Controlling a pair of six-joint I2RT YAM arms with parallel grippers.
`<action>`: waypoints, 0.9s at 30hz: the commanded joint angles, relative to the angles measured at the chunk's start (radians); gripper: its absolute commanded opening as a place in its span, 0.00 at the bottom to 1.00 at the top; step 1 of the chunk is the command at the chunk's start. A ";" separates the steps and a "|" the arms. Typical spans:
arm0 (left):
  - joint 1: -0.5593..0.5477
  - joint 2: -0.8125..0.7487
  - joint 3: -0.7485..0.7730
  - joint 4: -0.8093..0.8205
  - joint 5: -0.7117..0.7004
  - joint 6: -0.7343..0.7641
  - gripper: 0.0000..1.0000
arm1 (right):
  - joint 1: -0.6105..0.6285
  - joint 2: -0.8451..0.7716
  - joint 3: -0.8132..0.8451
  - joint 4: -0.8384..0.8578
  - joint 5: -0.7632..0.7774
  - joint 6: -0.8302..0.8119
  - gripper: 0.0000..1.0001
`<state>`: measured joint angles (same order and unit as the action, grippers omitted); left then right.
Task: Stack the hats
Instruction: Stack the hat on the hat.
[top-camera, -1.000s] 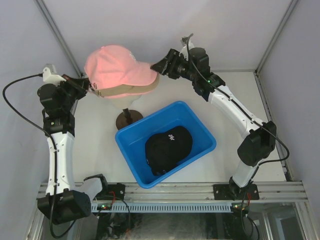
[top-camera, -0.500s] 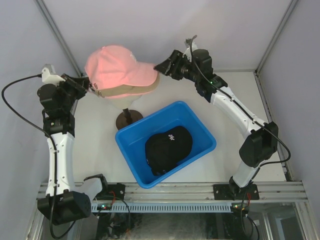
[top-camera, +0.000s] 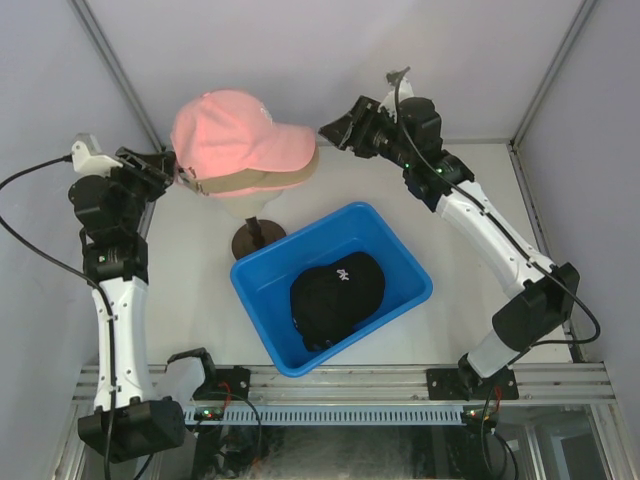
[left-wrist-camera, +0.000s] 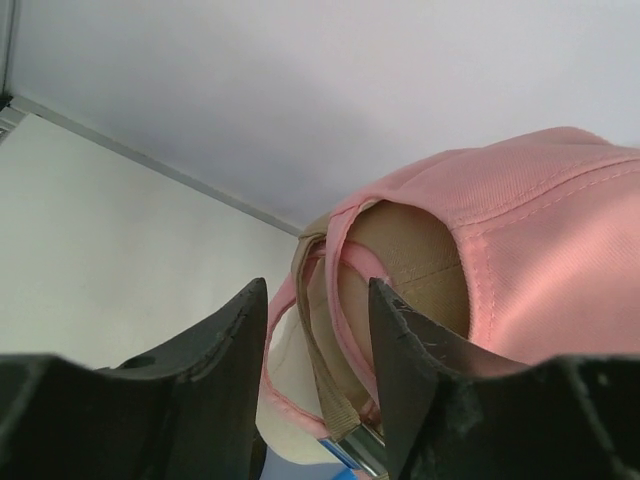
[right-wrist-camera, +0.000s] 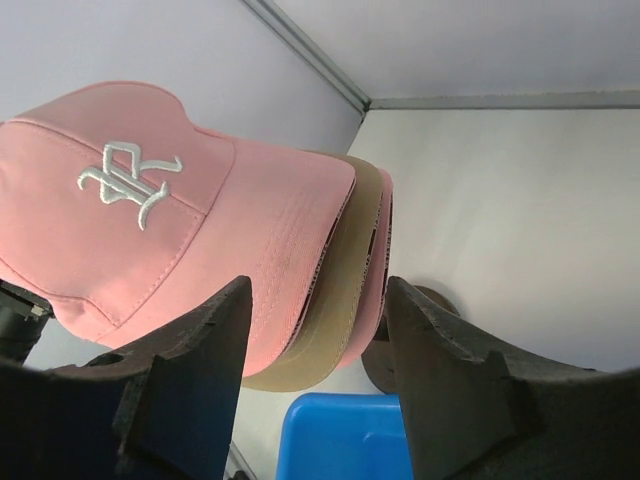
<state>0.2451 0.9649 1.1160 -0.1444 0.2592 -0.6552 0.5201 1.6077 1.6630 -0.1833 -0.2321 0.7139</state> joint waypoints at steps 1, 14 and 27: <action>-0.002 -0.045 0.042 -0.021 -0.074 -0.006 0.51 | 0.011 -0.062 0.004 -0.015 0.057 -0.053 0.56; -0.006 -0.263 0.019 -0.059 -0.219 -0.001 0.66 | 0.054 -0.272 -0.222 -0.042 0.224 -0.114 0.56; -0.502 -0.497 -0.255 -0.134 -0.301 0.196 0.56 | 0.254 -0.482 -0.559 -0.061 0.543 -0.174 0.44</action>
<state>-0.1280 0.4934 0.9890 -0.2371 0.0246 -0.5396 0.7258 1.1820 1.1755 -0.2531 0.1856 0.5774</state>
